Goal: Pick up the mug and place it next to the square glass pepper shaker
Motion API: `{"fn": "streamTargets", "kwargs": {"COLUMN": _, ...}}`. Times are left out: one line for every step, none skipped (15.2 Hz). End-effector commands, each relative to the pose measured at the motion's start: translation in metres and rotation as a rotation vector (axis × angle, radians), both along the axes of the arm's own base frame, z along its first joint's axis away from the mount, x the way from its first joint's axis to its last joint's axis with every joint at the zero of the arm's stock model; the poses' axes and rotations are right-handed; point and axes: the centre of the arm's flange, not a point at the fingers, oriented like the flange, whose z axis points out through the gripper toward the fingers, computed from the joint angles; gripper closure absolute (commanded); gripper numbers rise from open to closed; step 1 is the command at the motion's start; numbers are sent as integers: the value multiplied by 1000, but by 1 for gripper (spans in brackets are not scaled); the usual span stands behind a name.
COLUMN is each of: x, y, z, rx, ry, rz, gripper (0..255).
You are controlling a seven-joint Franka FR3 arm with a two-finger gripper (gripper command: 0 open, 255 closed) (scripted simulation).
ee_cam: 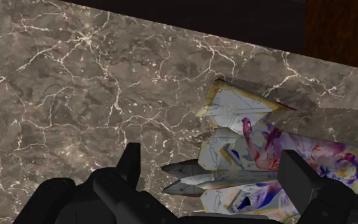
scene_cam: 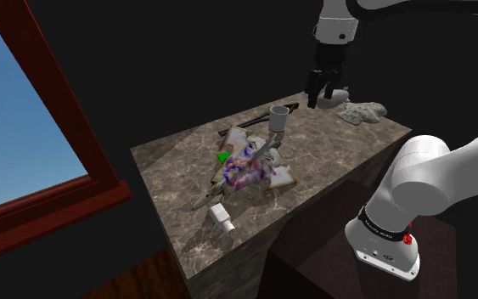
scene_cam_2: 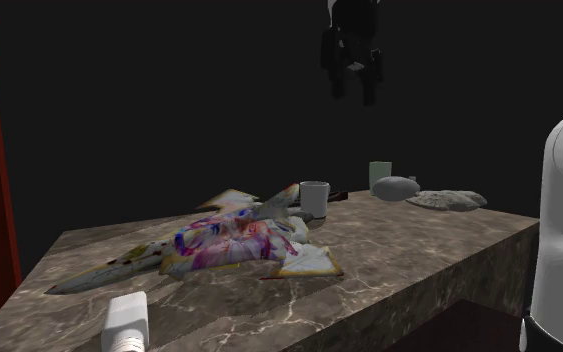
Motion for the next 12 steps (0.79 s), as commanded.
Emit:
{"fn": "streamTargets", "kwargs": {"x": 0, "y": 0, "z": 0, "rx": 0, "ry": 0, "rz": 0, "gripper": 0}}
{"fn": "streamTargets", "kwargs": {"x": 9, "y": -5, "z": -8, "rx": -4, "ry": -2, "rz": -4, "gripper": 0}}
{"fn": "streamTargets", "kwargs": {"x": 17, "y": -11, "z": -15, "rx": -8, "ry": -3, "rz": -7, "gripper": 0}}
{"fn": "streamTargets", "kwargs": {"x": 26, "y": -16, "z": -23, "rx": -13, "ry": -5, "rz": -11, "gripper": 0}}
{"fn": "streamTargets", "kwargs": {"x": 35, "y": -21, "z": -30, "rx": -17, "ry": -7, "rz": -14, "gripper": 0}}
{"fn": "streamTargets", "kwargs": {"x": 44, "y": -27, "z": -38, "rx": -21, "ry": -8, "rz": -18, "gripper": 0}}
{"fn": "streamTargets", "kwargs": {"x": 52, "y": -32, "z": -45, "rx": -25, "ry": -10, "rz": -21, "gripper": 0}}
{"fn": "streamTargets", "kwargs": {"x": 61, "y": -38, "z": -53, "rx": -29, "ry": -12, "rz": -25, "gripper": 0}}
{"fn": "streamTargets", "kwargs": {"x": 70, "y": -44, "z": -60, "rx": -33, "ry": -14, "rz": -28, "gripper": 0}}
{"fn": "streamTargets", "kwargs": {"x": 78, "y": -49, "z": -67, "rx": -38, "ry": -15, "rz": -32, "gripper": 0}}
{"fn": "streamTargets", "kwargs": {"x": 87, "y": -55, "z": -75, "rx": -42, "ry": -17, "rz": -35, "gripper": 0}}
{"fn": "streamTargets", "kwargs": {"x": 96, "y": -61, "z": -82, "rx": -46, "ry": -19, "rz": -39, "gripper": 0}}
